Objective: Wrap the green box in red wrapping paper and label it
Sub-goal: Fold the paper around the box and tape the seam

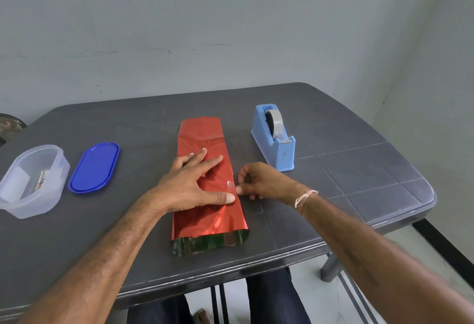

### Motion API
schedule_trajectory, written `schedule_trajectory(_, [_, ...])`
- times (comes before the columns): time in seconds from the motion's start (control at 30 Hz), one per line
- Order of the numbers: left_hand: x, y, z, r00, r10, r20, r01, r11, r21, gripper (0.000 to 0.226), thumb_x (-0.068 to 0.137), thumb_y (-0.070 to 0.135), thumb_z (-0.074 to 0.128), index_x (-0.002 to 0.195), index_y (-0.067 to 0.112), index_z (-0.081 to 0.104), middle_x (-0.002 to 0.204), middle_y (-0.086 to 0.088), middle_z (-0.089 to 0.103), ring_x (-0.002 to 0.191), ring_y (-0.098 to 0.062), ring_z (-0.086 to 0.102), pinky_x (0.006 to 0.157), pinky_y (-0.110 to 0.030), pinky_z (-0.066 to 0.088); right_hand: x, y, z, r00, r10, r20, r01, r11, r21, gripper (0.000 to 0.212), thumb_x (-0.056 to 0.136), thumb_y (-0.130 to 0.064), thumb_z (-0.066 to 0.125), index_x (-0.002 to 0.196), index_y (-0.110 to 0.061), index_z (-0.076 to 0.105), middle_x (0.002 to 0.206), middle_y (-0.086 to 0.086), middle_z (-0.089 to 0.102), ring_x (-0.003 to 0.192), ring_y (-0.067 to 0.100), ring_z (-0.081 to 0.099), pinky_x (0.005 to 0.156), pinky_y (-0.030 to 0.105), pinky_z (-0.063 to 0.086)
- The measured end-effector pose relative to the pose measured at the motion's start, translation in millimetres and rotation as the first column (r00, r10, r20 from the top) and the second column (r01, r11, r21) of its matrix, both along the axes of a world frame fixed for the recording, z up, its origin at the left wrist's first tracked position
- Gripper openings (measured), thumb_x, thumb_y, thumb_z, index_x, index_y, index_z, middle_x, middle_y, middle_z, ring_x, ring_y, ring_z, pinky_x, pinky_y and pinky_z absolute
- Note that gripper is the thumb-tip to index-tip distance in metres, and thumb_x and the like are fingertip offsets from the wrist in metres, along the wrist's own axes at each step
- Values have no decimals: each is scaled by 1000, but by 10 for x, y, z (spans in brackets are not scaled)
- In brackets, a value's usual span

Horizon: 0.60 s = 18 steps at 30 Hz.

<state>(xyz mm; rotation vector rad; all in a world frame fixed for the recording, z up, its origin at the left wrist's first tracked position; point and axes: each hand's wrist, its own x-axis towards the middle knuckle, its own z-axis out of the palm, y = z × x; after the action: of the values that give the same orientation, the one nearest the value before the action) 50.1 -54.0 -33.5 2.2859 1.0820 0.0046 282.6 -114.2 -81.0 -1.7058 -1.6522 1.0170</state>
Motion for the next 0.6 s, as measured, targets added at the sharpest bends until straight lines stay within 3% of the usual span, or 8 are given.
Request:
schedule_trajectory(0.07, [-3,0,-4,1000,3,0,-3,1000,-1,124,44,98,62,154,61,17,168,26,-7,151,-1,-12,127,-46,13,34,-61,44,992,-27,-124,25,1000,-16,18,96,-26,71,98,-11,60,83,3,67,67,9,66,59,20,52])
schedule_trajectory(0.17, [-1,14,-16,1000,-5,-12,5,1000,11,129,40,103,57,154,61,14,168,25,-8,151,-2,-13,126,-51,15,49,-137,160,960,-42,-276,22,997,-73,37,94,-41,70,108,-9,58,96,6,71,83,14,70,70,25,55])
schedule_trajectory(0.33, [6,-4,-2,999,-1,-36,2,1000,15,131,39,104,54,155,61,12,168,25,-11,152,-4,-15,126,-52,15,-101,-138,303,975,-26,-223,-7,989,-146,57,85,-45,81,121,-8,57,92,-4,73,87,10,69,80,32,52])
schedule_trajectory(0.5, [12,-16,9,999,3,-52,-2,1000,24,122,48,97,59,155,60,12,168,25,-11,152,-3,-15,126,-55,14,-215,-127,348,975,-101,-198,70,985,-158,40,91,-47,73,109,-15,57,88,-4,73,82,9,70,82,34,53])
schedule_trajectory(0.6, [14,-22,8,998,2,-59,0,1000,31,121,49,96,59,155,60,12,168,25,-11,153,-3,-16,125,-57,14,-238,-151,357,966,-139,-219,105,982,-158,42,93,-55,67,108,-17,58,88,-5,73,81,9,70,84,34,53])
